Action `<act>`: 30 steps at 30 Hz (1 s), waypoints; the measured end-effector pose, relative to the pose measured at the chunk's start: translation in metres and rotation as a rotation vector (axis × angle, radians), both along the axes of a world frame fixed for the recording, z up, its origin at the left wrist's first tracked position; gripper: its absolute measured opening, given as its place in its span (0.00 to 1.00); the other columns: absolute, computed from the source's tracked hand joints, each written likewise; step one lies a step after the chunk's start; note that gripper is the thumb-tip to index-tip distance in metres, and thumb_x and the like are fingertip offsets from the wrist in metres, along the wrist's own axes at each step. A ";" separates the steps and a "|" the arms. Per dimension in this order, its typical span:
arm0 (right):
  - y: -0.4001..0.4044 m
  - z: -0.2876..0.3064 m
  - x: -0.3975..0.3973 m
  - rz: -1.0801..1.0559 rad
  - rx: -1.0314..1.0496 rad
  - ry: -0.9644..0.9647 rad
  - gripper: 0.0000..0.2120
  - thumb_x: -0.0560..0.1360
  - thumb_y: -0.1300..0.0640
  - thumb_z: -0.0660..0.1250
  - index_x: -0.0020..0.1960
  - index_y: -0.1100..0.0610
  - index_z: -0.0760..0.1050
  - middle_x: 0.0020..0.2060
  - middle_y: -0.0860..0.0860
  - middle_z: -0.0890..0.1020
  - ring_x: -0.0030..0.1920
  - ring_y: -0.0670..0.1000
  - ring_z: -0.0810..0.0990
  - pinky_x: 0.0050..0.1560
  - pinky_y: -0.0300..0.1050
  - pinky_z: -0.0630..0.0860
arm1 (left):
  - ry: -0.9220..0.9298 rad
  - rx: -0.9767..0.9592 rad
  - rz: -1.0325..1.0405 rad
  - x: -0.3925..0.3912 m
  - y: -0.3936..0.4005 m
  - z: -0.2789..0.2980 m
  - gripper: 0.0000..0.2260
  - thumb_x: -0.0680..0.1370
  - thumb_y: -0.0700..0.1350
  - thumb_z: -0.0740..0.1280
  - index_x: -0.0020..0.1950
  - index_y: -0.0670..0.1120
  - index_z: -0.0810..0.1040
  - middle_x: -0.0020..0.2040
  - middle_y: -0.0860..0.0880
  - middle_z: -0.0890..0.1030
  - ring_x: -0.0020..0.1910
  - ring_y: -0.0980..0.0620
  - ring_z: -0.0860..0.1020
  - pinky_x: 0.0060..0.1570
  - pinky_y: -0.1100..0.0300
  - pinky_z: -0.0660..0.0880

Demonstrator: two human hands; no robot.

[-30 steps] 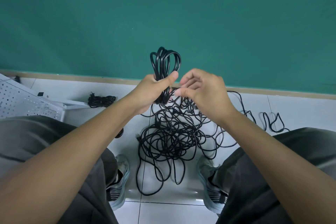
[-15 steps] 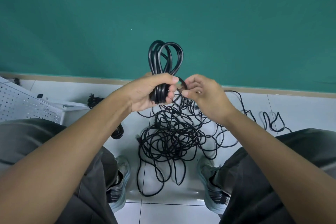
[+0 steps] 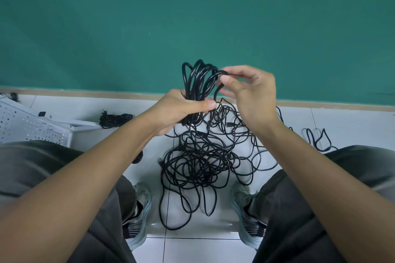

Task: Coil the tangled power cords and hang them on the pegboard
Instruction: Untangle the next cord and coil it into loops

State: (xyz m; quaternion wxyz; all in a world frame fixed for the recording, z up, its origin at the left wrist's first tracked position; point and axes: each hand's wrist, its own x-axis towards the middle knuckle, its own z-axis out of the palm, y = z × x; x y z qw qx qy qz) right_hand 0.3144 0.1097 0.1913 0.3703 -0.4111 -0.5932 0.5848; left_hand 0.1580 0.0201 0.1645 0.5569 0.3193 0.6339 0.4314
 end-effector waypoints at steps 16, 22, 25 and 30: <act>0.006 -0.013 -0.004 -0.090 0.572 -0.288 0.02 0.76 0.62 0.74 0.48 0.59 0.86 0.42 0.44 0.78 0.41 0.46 0.82 0.43 0.46 0.83 | 0.091 0.116 -0.182 0.015 -0.002 0.001 0.08 0.78 0.54 0.71 0.48 0.50 0.81 0.41 0.52 0.83 0.49 0.52 0.82 0.55 0.55 0.75; 0.002 -0.020 -0.004 0.213 0.028 -0.293 0.17 0.83 0.45 0.64 0.53 0.58 0.83 0.46 0.52 0.87 0.45 0.51 0.87 0.55 0.53 0.84 | -0.178 0.168 0.037 0.015 -0.003 0.010 0.06 0.80 0.53 0.68 0.50 0.52 0.81 0.38 0.56 0.82 0.42 0.53 0.80 0.53 0.54 0.79; -0.022 -0.035 -0.007 0.519 -0.157 -0.418 0.35 0.79 0.28 0.44 0.58 0.49 0.81 0.51 0.47 0.87 0.54 0.45 0.85 0.67 0.53 0.76 | -0.321 0.153 0.263 -0.001 0.003 0.015 0.25 0.74 0.59 0.72 0.62 0.42 0.77 0.50 0.48 0.81 0.51 0.55 0.78 0.57 0.55 0.80; -0.037 -0.033 -0.013 0.629 -0.189 -0.440 0.30 0.85 0.37 0.49 0.59 0.56 0.82 0.50 0.48 0.87 0.52 0.43 0.84 0.66 0.43 0.72 | -0.316 0.118 0.551 -0.026 0.007 0.013 0.16 0.80 0.57 0.70 0.43 0.46 0.73 0.35 0.49 0.75 0.33 0.51 0.76 0.40 0.59 0.80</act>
